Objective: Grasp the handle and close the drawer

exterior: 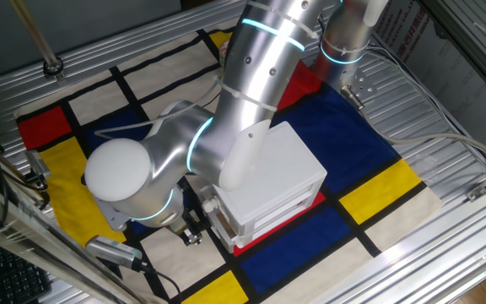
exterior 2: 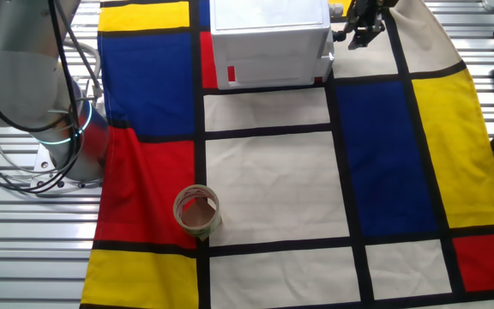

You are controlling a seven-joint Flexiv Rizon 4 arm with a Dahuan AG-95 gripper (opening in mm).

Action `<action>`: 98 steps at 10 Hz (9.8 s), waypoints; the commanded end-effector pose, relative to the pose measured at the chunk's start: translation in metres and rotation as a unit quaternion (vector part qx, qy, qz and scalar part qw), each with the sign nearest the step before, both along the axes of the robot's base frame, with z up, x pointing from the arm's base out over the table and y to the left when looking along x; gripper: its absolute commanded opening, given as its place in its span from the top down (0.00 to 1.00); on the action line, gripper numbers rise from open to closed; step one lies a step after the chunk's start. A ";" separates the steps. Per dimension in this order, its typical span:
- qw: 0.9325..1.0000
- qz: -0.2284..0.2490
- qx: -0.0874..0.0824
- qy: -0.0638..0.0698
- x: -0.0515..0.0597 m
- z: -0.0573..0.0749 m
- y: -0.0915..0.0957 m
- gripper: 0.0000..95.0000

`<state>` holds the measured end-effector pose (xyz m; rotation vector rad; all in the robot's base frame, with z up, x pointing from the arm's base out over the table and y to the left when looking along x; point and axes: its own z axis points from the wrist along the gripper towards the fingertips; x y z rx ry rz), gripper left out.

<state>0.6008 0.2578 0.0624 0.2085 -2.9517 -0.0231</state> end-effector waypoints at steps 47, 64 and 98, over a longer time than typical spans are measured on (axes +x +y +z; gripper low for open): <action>0.999 -0.029 0.008 0.025 -0.017 0.005 0.005 1.00; 0.999 -0.028 0.012 0.023 -0.031 0.003 0.003 1.00; 0.998 -0.017 0.022 -0.063 0.021 0.025 -0.013 0.20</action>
